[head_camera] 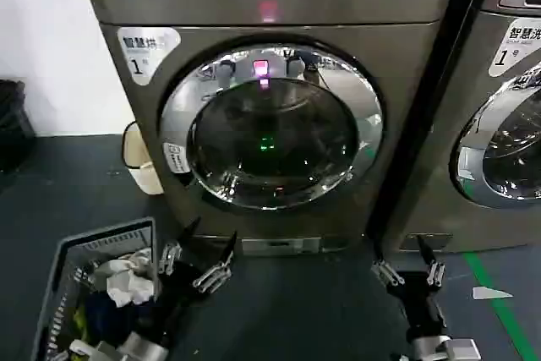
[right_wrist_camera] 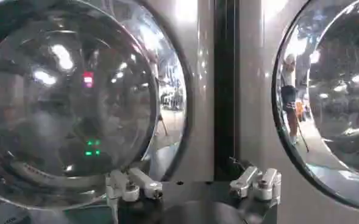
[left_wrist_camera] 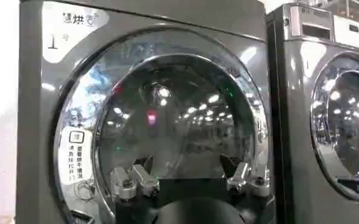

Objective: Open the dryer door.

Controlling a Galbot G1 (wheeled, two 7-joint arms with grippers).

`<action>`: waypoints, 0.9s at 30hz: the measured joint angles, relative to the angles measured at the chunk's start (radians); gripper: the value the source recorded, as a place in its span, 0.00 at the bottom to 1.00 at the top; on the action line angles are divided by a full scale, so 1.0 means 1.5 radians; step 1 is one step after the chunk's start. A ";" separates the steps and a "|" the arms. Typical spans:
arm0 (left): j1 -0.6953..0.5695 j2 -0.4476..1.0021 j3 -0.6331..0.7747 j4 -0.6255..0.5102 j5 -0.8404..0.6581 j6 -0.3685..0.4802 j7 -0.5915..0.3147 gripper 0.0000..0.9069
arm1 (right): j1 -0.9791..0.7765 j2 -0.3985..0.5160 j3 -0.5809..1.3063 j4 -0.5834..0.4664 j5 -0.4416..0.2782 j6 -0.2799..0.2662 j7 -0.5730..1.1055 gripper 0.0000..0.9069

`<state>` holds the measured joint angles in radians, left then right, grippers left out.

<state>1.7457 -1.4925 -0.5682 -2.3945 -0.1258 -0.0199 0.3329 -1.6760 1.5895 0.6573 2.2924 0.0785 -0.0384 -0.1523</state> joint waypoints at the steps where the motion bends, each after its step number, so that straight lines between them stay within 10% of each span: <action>1: 0.000 0.000 0.000 0.000 -0.006 0.000 -0.001 1.00 | 0.004 -0.005 0.004 0.002 0.009 -0.007 -0.013 1.00; 9: 0.006 0.004 -0.005 0.000 -0.005 -0.001 0.009 1.00 | 0.069 -0.096 0.036 0.007 0.133 -0.092 -0.167 1.00; 27: 0.034 -0.005 -0.005 -0.017 0.012 -0.010 0.006 1.00 | 0.331 -0.341 -0.090 -0.156 0.240 -0.113 -0.263 1.00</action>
<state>1.7970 -1.4999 -0.5757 -2.4197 -0.1084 -0.0348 0.3425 -1.1800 1.0774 0.5229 2.0589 0.4382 -0.2076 -0.5464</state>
